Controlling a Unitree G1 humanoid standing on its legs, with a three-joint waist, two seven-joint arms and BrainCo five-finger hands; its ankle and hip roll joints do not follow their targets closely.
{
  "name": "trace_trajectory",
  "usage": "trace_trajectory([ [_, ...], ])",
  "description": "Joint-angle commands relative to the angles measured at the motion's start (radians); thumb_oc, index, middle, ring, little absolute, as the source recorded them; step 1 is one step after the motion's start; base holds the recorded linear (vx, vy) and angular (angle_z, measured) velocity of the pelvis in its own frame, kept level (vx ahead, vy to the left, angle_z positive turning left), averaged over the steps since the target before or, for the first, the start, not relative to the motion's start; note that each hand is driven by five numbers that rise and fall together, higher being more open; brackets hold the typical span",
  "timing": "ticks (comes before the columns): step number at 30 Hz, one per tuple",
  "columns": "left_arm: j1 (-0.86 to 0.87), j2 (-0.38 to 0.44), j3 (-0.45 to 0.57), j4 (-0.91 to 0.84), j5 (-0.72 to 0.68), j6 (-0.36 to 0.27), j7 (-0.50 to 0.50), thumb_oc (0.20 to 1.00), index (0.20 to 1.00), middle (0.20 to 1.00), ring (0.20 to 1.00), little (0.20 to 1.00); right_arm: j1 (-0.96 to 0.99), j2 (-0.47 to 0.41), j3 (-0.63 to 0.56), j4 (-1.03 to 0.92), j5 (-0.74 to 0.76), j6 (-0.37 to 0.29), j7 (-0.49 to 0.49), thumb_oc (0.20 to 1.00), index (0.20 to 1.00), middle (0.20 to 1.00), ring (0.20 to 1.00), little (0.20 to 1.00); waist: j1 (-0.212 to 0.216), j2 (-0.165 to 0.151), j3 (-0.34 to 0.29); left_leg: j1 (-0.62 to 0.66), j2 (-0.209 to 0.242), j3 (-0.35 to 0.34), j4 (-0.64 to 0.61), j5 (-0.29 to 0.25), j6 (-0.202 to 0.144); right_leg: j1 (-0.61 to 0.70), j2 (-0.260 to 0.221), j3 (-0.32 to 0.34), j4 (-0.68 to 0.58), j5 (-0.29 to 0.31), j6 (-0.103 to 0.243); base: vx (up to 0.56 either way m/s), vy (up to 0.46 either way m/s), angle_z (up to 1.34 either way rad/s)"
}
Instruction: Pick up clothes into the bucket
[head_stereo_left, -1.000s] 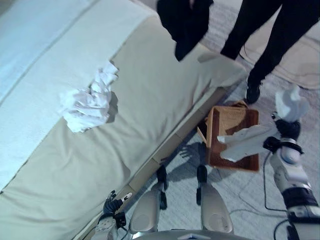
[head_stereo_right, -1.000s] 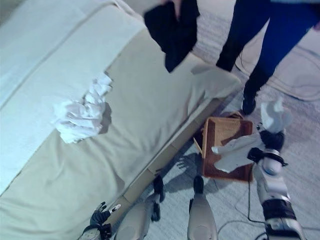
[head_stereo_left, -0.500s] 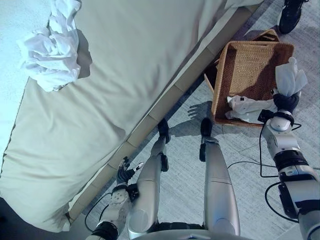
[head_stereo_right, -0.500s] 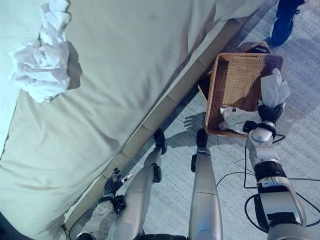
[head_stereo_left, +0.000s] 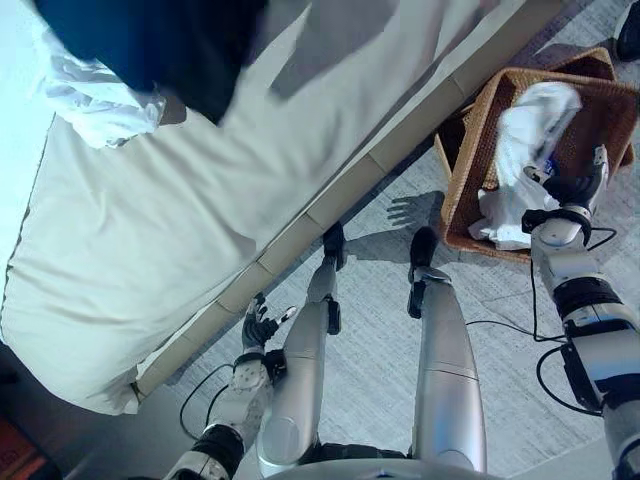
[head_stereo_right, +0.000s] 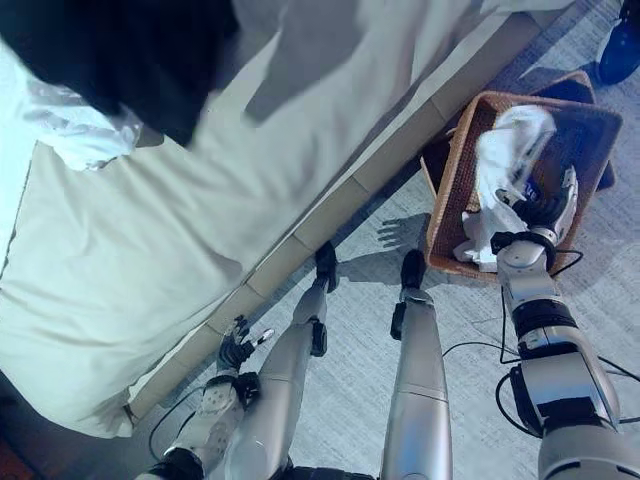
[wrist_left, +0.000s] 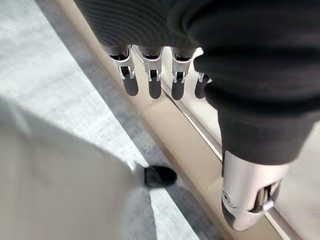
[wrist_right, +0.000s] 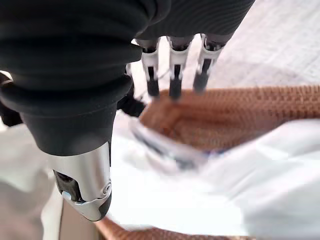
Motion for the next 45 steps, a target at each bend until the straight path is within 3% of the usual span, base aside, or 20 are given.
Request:
trace_trajectory([
  [1,-0.015,0.004,-0.012,0.009,0.061,-0.010,0.029,1.000,1.000,1.000,1.000,1.000,0.064,-0.027,-0.011,-0.012,-0.016,-0.036,-0.032,1.000,1.000,1.000,1.000,1.000,-0.042,0.015,-0.003,0.073,-0.026,-0.004,0.090,-0.139,0.010,0.097,0.006,0.007,-0.224,0.128,0.082,-0.01,-0.028,0.15],
  [8,-0.014,0.018,0.031,0.016,0.081,-0.004,0.043,1.000,1.000,1.000,1.000,1.000,0.205,0.057,-0.049,-0.053,-0.021,-0.042,-0.022,1.000,1.000,1.000,1.000,1.000,-0.049,-0.023,-0.003,0.130,-0.026,-0.023,0.099,-0.147,0.008,0.192,0.002,-0.022,-0.259,0.137,0.084,-0.01,-0.023,0.12],
  [14,0.000,0.064,0.171,0.086,0.106,0.005,0.092,1.000,1.000,1.000,1.000,1.000,0.391,0.180,-0.078,-0.100,-0.042,-0.043,0.018,1.000,1.000,1.000,1.000,1.000,-0.056,-0.077,-0.003,0.250,-0.028,-0.034,0.135,-0.185,0.010,0.372,-0.006,-0.045,-0.310,0.147,0.090,0.00,0.021,0.08],
  [19,0.000,0.124,0.252,0.090,0.160,-0.001,0.114,1.000,1.000,1.000,1.000,1.000,0.480,0.225,-0.037,-0.103,-0.122,-0.031,0.081,1.000,1.000,1.000,1.000,1.000,-0.058,-0.110,-0.003,0.330,-0.028,-0.032,0.154,-0.210,0.012,0.481,-0.007,-0.052,-0.351,0.161,0.096,0.01,0.059,0.01],
  [22,0.007,0.196,0.287,0.029,0.276,0.001,0.150,1.000,1.000,1.000,1.000,1.000,0.544,0.249,0.005,-0.094,-0.204,-0.030,0.127,1.000,1.000,1.000,1.000,1.000,-0.059,-0.136,-0.003,0.380,-0.028,-0.027,0.167,-0.227,0.014,0.552,-0.006,-0.048,-0.388,0.176,0.104,0.00,0.087,-0.01],
  [23,0.012,0.259,0.316,-0.041,0.360,0.001,0.176,1.000,1.000,1.000,1.000,1.000,0.583,0.260,0.043,-0.083,-0.276,-0.026,0.166,1.000,1.000,1.000,1.000,1.000,-0.059,-0.153,-0.003,0.411,-0.028,-0.023,0.170,-0.237,0.014,0.595,-0.005,-0.047,-0.417,0.188,0.110,0.00,0.067,-0.02],
  [29,-0.013,0.390,0.429,-0.206,0.475,0.002,0.258,1.000,1.000,1.000,1.000,1.000,0.666,0.277,0.142,-0.083,-0.440,-0.020,0.253,1.000,1.000,1.000,1.000,1.000,-0.066,-0.201,-0.051,0.421,-0.032,-0.003,0.166,-0.248,0.018,0.634,0.000,-0.030,-0.508,0.240,0.128,-0.01,0.077,-0.09],
  [33,-0.057,0.495,0.487,-0.331,0.553,0.013,0.282,1.000,1.000,1.000,1.000,1.000,0.682,0.291,0.166,-0.075,-0.457,-0.022,0.291,1.000,1.000,1.000,1.000,1.000,-0.072,-0.225,-0.069,0.408,-0.024,0.016,0.192,-0.272,0.019,0.641,0.001,-0.016,-0.545,0.261,0.136,-0.01,0.049,-0.17],
  [35,-0.089,0.523,0.482,-0.317,0.571,0.020,0.285,1.000,1.000,1.000,1.000,1.000,0.679,0.297,0.170,-0.075,-0.452,-0.024,0.297,1.000,1.000,1.000,1.000,1.000,-0.077,-0.233,-0.076,0.396,-0.024,0.023,0.200,-0.270,0.020,0.631,-0.002,-0.009,-0.553,0.270,0.137,-0.01,0.063,-0.19],
  [36,-0.146,0.603,0.478,-0.317,0.620,0.035,0.284,1.000,1.000,1.000,1.000,1.000,0.687,0.293,0.184,-0.100,-0.446,-0.032,0.316,1.000,1.000,1.000,1.000,1.000,-0.087,-0.244,-0.081,0.381,-0.021,0.038,0.226,-0.286,0.022,0.626,0.001,0.006,-0.564,0.280,0.140,0.01,0.056,-0.16],
  [37,-0.145,0.603,0.478,-0.317,0.620,0.035,0.284,1.000,1.000,1.000,1.000,1.000,0.688,0.293,0.184,-0.100,-0.446,-0.032,0.316,1.000,1.000,1.000,1.000,1.000,-0.085,-0.242,-0.080,0.384,-0.018,0.038,0.230,-0.293,0.022,0.629,0.004,0.006,-0.562,0.276,0.140,0.03,0.124,-0.20],
  [38,-0.184,0.683,0.464,-0.325,0.676,0.050,0.293,1.000,1.000,1.000,1.000,1.000,0.683,0.294,0.196,-0.092,-0.439,-0.040,0.322,1.000,1.000,1.000,1.000,1.000,-0.094,-0.249,-0.082,0.366,-0.012,0.057,0.255,-0.308,0.026,0.616,0.009,0.025,-0.571,0.285,0.143,0.03,0.098,-0.20],
  [40,-0.201,0.709,0.461,-0.316,0.694,0.061,0.296,1.000,1.000,1.000,1.000,1.000,0.681,0.295,0.200,-0.103,-0.436,-0.043,0.324,1.000,1.000,1.000,1.000,1.000,-0.096,-0.252,-0.081,0.361,-0.007,0.066,0.262,-0.312,0.027,0.610,0.011,0.035,-0.574,0.289,0.145,0.01,0.077,-0.25],
  [44,-0.383,0.865,0.327,-0.250,0.800,0.102,0.281,1.000,1.000,1.000,1.000,1.000,0.684,0.291,0.219,-0.127,-0.419,-0.062,0.342,1.000,1.000,1.000,1.000,1.000,-0.122,-0.272,-0.070,0.316,0.002,0.094,0.318,-0.339,0.034,0.578,0.021,0.073,-0.593,0.308,0.152,0.03,0.060,-0.31],
  [45,-0.384,0.865,0.326,-0.250,0.800,0.102,0.281,1.000,1.000,1.000,1.000,1.000,0.684,0.291,0.219,-0.127,-0.419,-0.062,0.342,1.000,1.000,1.000,1.000,1.000,-0.121,-0.272,-0.069,0.315,0.002,0.094,0.318,-0.339,0.034,0.578,0.021,0.073,-0.593,0.308,0.152,0.01,0.049,-0.20],
])
